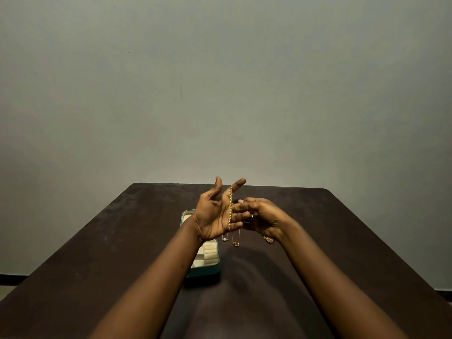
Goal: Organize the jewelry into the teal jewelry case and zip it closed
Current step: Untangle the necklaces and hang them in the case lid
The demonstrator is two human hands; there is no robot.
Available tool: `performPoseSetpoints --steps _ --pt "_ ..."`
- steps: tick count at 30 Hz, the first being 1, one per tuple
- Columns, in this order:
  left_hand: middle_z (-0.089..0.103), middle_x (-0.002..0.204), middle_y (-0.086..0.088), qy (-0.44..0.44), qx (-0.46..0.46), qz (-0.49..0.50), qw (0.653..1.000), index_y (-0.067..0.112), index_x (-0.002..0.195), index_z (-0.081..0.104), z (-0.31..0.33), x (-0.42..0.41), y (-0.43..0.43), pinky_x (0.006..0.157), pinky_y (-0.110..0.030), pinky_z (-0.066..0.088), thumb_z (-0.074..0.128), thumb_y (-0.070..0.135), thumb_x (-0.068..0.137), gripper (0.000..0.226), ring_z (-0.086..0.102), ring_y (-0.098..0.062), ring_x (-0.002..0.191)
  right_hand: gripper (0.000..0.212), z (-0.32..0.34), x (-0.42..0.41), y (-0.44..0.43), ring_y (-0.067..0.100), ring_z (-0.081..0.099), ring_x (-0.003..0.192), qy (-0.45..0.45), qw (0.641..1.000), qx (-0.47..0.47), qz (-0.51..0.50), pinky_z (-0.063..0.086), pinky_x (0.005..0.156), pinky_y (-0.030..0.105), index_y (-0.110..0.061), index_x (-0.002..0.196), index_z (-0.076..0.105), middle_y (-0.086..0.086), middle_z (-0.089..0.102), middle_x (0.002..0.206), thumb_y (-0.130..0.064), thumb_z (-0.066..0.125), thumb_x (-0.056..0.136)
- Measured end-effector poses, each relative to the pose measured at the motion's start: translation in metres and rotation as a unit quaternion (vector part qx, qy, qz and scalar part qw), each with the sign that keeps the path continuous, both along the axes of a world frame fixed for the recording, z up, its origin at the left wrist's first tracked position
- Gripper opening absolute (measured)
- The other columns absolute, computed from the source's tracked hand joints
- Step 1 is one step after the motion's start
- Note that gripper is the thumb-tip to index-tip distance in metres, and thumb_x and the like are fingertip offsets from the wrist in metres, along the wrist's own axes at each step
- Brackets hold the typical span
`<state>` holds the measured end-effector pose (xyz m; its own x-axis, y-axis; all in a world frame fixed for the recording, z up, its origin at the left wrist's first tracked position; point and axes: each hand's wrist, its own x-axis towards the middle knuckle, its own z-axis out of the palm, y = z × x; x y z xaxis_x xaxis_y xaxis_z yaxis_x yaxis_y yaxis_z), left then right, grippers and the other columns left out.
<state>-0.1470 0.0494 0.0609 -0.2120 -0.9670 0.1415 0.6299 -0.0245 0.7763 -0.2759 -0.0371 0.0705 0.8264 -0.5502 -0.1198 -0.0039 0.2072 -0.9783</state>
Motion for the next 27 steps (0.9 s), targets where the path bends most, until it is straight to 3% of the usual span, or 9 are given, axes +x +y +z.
performPoseSetpoints --steps 5,10,13,17,22,25,27 --pt "0.062 0.115 -0.026 0.0 -0.008 -0.083 0.996 0.029 0.142 0.036 -0.004 0.009 -0.001 0.063 -0.042 0.06 0.036 0.073 0.078 0.077 0.071 -0.034 0.085 0.019 -0.006 0.007 0.003 0.005 0.045 0.043 -0.035 0.996 0.054 0.059 0.051 0.058 0.029 -0.01 0.087 0.057 -0.001 0.04 0.063 -0.006 0.04 0.095" --pt "0.064 0.112 -0.021 -0.032 0.004 -0.065 0.997 0.022 0.14 0.04 -0.002 0.017 0.003 0.065 -0.042 0.06 0.038 0.076 0.075 0.084 0.071 -0.03 0.086 0.02 -0.002 0.011 0.005 0.006 0.046 0.038 -0.049 0.993 0.091 0.064 0.049 0.057 0.029 -0.009 0.088 0.056 -0.004 0.049 0.049 -0.005 0.038 0.095" --pt "0.069 0.098 -0.015 -0.055 0.016 -0.028 0.998 0.009 0.12 0.059 0.002 0.022 0.006 0.065 -0.038 0.061 0.062 0.067 0.07 0.077 0.071 -0.024 0.078 0.026 -0.001 0.013 0.0 0.013 0.057 0.044 -0.068 0.984 0.154 0.054 0.053 0.051 0.027 -0.009 0.087 0.055 0.0 0.056 0.051 -0.006 0.03 0.096" --pt "0.067 0.075 -0.009 -0.088 0.04 0.036 0.995 0.005 0.092 0.069 0.007 0.03 0.011 0.057 -0.03 0.06 0.084 0.05 0.056 0.059 0.069 -0.016 0.06 0.028 -0.006 0.016 -0.002 0.019 0.068 0.059 -0.086 0.972 0.211 0.061 0.058 0.057 0.031 -0.006 0.088 0.059 0.008 0.067 0.066 -0.01 0.033 0.096" --pt "0.065 0.068 -0.008 -0.048 0.036 0.045 0.997 0.004 0.087 0.071 0.002 0.034 0.018 0.052 -0.024 0.058 0.088 0.035 0.057 0.047 0.065 -0.013 0.052 0.028 -0.019 0.032 0.003 0.023 0.069 0.069 -0.122 0.962 0.235 0.072 0.059 0.064 0.035 -0.004 0.092 0.061 0.011 0.067 0.074 -0.011 0.034 0.094" --pt "0.062 0.065 -0.004 -0.034 0.044 0.071 0.996 0.006 0.078 0.071 0.003 0.035 0.019 0.042 -0.015 0.05 0.091 0.03 0.051 0.041 0.057 -0.006 0.044 0.018 -0.029 0.045 0.001 0.03 0.068 0.079 -0.163 0.946 0.274 0.055 0.058 0.071 0.042 -0.003 0.091 0.058 0.011 0.06 0.084 -0.01 0.045 0.081" --pt "0.059 0.065 -0.003 -0.029 0.043 0.072 0.996 0.006 0.078 0.071 0.0 0.038 0.019 0.038 -0.012 0.046 0.091 0.027 0.052 0.039 0.054 -0.004 0.043 0.017 -0.033 0.051 -0.001 0.027 0.063 0.085 -0.15 0.953 0.259 0.041 0.056 0.074 0.039 -0.007 0.089 0.057 0.007 0.056 0.084 -0.012 0.049 0.076"
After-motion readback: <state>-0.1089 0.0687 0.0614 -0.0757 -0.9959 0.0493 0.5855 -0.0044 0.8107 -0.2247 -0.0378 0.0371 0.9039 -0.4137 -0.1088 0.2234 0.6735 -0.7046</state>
